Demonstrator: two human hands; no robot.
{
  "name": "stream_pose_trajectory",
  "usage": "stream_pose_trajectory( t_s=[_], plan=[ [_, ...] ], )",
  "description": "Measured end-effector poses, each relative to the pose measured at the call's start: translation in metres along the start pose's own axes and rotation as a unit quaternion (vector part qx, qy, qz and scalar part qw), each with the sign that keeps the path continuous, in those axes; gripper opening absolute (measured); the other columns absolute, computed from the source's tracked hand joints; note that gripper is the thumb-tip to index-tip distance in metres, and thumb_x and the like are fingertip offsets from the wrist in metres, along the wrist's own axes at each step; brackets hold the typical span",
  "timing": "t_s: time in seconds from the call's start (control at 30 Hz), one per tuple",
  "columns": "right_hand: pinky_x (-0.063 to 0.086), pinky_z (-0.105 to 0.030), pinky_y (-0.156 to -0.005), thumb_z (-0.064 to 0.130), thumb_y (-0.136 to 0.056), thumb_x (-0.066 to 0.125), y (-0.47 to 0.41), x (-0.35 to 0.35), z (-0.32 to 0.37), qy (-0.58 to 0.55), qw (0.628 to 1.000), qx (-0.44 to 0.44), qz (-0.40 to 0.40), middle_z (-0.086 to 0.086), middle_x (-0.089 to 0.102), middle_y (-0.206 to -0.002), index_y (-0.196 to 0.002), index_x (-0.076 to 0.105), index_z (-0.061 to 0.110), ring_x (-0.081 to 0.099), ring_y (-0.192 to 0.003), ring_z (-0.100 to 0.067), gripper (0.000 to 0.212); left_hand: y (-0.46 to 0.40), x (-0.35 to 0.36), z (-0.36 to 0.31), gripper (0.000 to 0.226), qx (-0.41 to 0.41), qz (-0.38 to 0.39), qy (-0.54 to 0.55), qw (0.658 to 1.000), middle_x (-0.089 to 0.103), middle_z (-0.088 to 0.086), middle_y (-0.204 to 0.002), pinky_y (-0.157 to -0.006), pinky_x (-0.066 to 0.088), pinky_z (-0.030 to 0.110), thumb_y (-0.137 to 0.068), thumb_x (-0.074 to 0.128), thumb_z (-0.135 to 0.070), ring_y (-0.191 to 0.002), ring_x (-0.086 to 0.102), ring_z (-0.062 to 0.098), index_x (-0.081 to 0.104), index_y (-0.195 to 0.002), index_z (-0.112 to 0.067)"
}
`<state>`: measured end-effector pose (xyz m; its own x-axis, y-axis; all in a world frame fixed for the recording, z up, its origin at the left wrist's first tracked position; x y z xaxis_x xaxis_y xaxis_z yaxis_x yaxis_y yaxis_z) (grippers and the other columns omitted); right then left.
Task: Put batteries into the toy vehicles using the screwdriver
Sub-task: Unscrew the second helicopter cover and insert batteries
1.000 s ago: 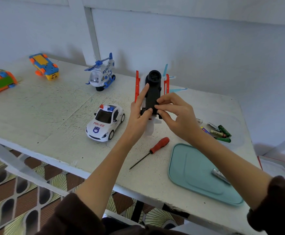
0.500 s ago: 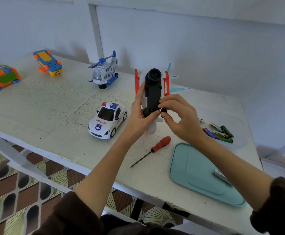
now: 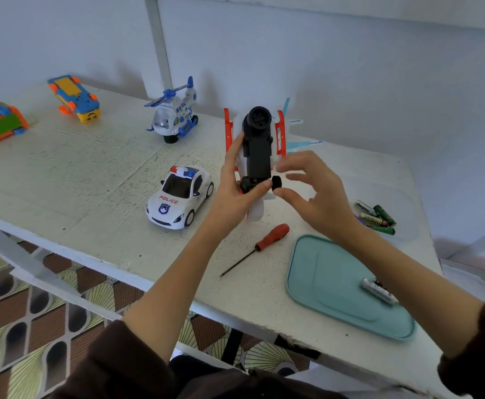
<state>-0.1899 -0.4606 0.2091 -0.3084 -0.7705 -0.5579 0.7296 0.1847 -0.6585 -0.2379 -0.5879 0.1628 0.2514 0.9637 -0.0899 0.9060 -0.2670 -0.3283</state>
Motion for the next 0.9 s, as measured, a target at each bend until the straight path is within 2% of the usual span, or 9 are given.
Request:
stream_pose_trajectory(
  t_s=[0.1, 0.2, 0.27, 0.4, 0.47, 0.6, 0.7, 0.77, 0.9],
  plan=[
    [0.049, -0.022, -0.069, 0.014, -0.077, 0.071, 0.015, -0.006, -0.006, 0.043, 0.999, -0.01, 0.012, -0.008, 0.058, -0.088, -0.087, 0.059, 0.002, 0.053, -0.078, -0.013, 0.02, 0.0, -0.001, 0.0, 0.08, 0.009, -0.015, 0.01, 1.0, 0.032, -0.013, -0.147, -0.1, 0.046, 0.023, -0.089, 0.064, -0.007, -0.127, 0.044, -0.001, 0.016, -0.148, -0.03],
    [0.05, -0.035, -0.069, 0.01, -0.074, 0.075, 0.034, 0.014, -0.016, 0.055, 0.986, -0.003, 0.156, -0.002, 0.063, -0.083, -0.081, 0.066, 0.008, 0.055, -0.079, -0.016, 0.011, -0.001, -0.003, 0.002, 0.08, 0.011, -0.027, 0.012, 1.0, 0.03, -0.028, -0.136, -0.095, 0.046, 0.015, -0.089, 0.063, -0.002, -0.119, 0.045, -0.013, 0.015, -0.147, -0.027],
    [0.05, -0.04, -0.071, 0.014, -0.073, 0.076, 0.044, 0.029, -0.021, 0.082, 0.97, 0.001, 0.227, 0.001, 0.066, -0.091, -0.09, 0.069, 0.014, 0.053, -0.086, -0.016, 0.018, 0.0, -0.003, 0.001, 0.08, 0.011, -0.03, 0.015, 0.999, 0.029, -0.026, -0.136, -0.095, 0.048, 0.016, -0.089, 0.063, -0.001, -0.12, 0.042, -0.013, 0.015, -0.148, -0.025],
    [0.047, -0.038, -0.08, 0.017, -0.076, 0.073, 0.053, 0.05, -0.027, 0.121, 0.949, 0.034, 0.289, 0.003, 0.064, -0.107, -0.112, 0.064, 0.017, 0.046, -0.097, -0.017, 0.037, 0.002, 0.0, -0.003, 0.08, 0.017, -0.028, 0.018, 0.999, 0.028, -0.013, -0.137, -0.075, 0.047, 0.005, -0.089, 0.06, 0.004, -0.106, 0.045, -0.024, 0.012, -0.148, -0.018],
    [0.046, -0.038, -0.074, 0.021, -0.074, 0.075, 0.055, 0.06, -0.022, 0.168, 0.936, -0.015, 0.31, 0.002, 0.066, -0.104, -0.113, 0.065, 0.017, 0.047, -0.092, -0.022, 0.041, 0.002, 0.0, -0.002, 0.08, 0.019, -0.029, 0.018, 0.999, 0.029, -0.013, -0.138, -0.077, 0.046, 0.005, -0.088, 0.061, 0.004, -0.107, 0.044, -0.024, 0.012, -0.148, -0.019],
    [0.036, -0.028, -0.054, 0.02, -0.059, 0.086, 0.053, 0.067, -0.012, 0.244, 0.923, -0.109, 0.276, 0.003, 0.065, -0.076, -0.08, 0.071, 0.021, 0.054, -0.069, -0.023, 0.026, 0.002, -0.001, 0.003, 0.079, 0.017, -0.025, 0.004, 1.0, 0.03, -0.019, -0.139, -0.095, 0.043, 0.012, -0.088, 0.064, -0.001, -0.119, 0.041, -0.018, 0.016, -0.144, -0.028],
    [0.041, -0.033, -0.058, 0.012, -0.064, 0.082, 0.053, 0.061, -0.011, 0.175, 0.939, -0.061, 0.289, 0.002, 0.066, -0.083, -0.081, 0.07, 0.019, 0.052, -0.076, -0.024, 0.022, 0.004, -0.001, 0.0, 0.081, 0.019, -0.019, 0.001, 1.0, 0.029, -0.019, -0.14, -0.098, 0.043, 0.014, -0.087, 0.065, -0.002, -0.12, 0.04, -0.016, 0.015, -0.146, -0.027],
    [0.043, -0.036, -0.073, 0.008, -0.072, 0.075, 0.053, 0.052, -0.012, 0.091, 0.946, 0.014, 0.312, -0.001, 0.065, -0.096, -0.088, 0.07, 0.016, 0.047, -0.086, -0.023, 0.018, 0.005, 0.0, -0.001, 0.08, 0.02, -0.014, 0.006, 1.0, 0.029, -0.017, -0.139, -0.089, 0.044, 0.008, -0.088, 0.062, 0.003, -0.114, 0.043, -0.02, 0.014, -0.147, -0.022],
    [0.049, -0.024, -0.086, 0.007, -0.083, 0.065, 0.05, 0.031, -0.005, -0.07, 0.925, 0.157, 0.338, -0.002, 0.066, -0.099, -0.096, 0.065, 0.008, 0.059, -0.092, -0.013, 0.013, 0.005, 0.002, -0.003, 0.082, 0.027, -0.001, 0.001, 1.0, 0.03, -0.019, -0.138, -0.089, 0.047, 0.01, -0.087, 0.064, 0.003, -0.111, 0.047, -0.02, 0.015, -0.147, -0.021]
  ],
)
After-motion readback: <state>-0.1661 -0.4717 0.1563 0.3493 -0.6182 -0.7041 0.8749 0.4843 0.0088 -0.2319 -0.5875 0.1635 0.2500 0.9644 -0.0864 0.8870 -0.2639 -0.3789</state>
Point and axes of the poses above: each hand's wrist, its own y-axis away from the middle knuckle, its own x-axis out of the palm, z = x × y, the point moved 7 cm from there along -y, towards the middle knuckle
